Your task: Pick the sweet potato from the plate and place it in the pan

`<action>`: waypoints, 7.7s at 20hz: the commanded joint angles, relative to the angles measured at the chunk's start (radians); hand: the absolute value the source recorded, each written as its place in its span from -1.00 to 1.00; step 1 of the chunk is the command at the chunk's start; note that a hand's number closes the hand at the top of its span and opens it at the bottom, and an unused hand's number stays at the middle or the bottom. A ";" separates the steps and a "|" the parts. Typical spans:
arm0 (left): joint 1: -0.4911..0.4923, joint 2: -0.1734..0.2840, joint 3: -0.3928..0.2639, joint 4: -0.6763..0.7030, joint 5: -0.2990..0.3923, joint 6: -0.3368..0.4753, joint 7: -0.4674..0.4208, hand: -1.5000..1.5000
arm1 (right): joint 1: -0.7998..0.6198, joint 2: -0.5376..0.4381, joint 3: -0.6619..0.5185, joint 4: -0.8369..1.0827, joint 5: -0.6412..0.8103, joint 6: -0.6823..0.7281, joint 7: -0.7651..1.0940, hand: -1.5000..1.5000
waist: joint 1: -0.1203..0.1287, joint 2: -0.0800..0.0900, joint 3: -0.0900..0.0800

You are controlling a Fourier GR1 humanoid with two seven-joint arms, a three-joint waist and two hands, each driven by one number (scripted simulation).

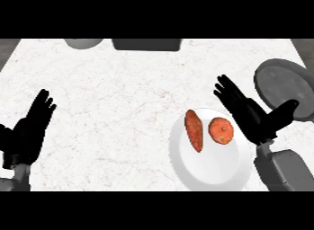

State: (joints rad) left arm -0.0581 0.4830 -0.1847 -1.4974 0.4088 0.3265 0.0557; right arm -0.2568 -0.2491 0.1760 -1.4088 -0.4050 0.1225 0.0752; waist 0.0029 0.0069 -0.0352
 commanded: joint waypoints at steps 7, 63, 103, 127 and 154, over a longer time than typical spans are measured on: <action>-0.066 -0.098 -0.128 -0.084 -0.078 -0.063 -0.154 0.00 | -0.199 -0.213 -0.035 0.031 0.192 0.205 -0.194 1.00 | 0.001 -0.003 0.031; -0.070 -0.356 -0.036 0.001 -0.287 -0.181 -0.157 0.00 | -0.382 0.055 0.140 0.687 1.216 0.204 -0.593 -1.00 | 0.005 -0.004 0.036; 0.064 -0.361 0.013 -0.074 -0.340 -0.215 -0.158 0.00 | -0.291 0.032 -0.134 0.312 1.358 -0.327 -0.033 1.00 | -0.074 -0.034 0.032; -0.016 -0.391 0.008 -0.067 -0.361 -0.260 -0.131 0.00 | -0.240 -0.153 -0.559 0.493 1.193 -0.644 -0.201 1.00 | 0.022 0.005 0.037; -0.005 -0.409 -0.026 -0.072 -0.373 -0.296 -0.171 0.00 | -0.566 -0.379 -0.713 1.226 1.044 -0.333 -0.472 -1.00 | 0.090 0.032 0.045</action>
State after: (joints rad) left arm -0.0730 0.0686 -0.2151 -1.5673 0.0310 0.0378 -0.1118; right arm -0.8054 -0.6305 -0.5081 -0.1961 0.6696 -0.2408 -0.3483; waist 0.0929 0.0390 0.0083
